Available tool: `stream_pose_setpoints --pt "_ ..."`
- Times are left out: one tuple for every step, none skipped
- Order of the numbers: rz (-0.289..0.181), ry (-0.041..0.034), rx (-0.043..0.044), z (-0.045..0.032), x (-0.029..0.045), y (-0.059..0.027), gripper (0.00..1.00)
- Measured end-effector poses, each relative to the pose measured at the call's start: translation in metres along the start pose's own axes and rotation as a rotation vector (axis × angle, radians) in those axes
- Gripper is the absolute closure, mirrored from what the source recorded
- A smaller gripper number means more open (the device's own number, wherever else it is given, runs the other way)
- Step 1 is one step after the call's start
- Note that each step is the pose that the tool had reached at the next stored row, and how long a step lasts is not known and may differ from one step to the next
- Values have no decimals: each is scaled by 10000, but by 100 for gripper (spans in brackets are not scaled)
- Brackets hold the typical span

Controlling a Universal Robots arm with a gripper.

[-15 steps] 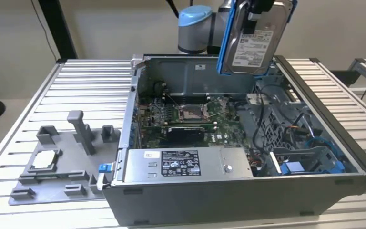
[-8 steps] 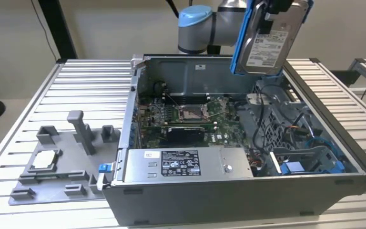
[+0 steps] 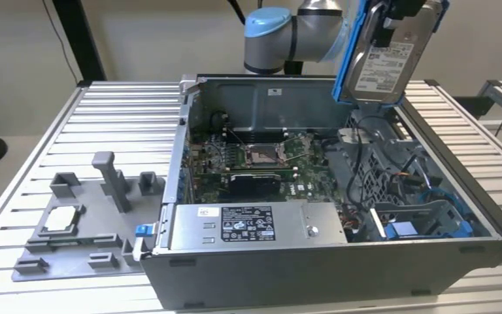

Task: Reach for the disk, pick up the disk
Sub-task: 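Pick up the disk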

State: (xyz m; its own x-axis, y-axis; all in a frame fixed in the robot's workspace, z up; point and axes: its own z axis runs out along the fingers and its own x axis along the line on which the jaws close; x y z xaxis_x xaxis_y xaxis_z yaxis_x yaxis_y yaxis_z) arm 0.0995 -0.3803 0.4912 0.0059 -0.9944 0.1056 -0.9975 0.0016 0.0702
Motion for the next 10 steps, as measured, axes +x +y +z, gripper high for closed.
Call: stream_pose_setpoints --pt "-1 8 -4 -2 0 -25 100" --pt "-1 15 -8 -3 0 -46 100" --pt "-1 20 -13 -4 0 -62 100" --pt "-1 23 -15 -4 0 -74 100" --pt "-1 25 -16 -5 0 -81 100" --pt "-1 27 -17 -6 0 -84 100" --pt "-1 28 -18 -6 0 -84 100" --pt "0 28 -18 -6 0 -84 100" --pt "0 26 -18 -6 1 -84 100" --pt "0 26 -18 -6 1 -85 100"
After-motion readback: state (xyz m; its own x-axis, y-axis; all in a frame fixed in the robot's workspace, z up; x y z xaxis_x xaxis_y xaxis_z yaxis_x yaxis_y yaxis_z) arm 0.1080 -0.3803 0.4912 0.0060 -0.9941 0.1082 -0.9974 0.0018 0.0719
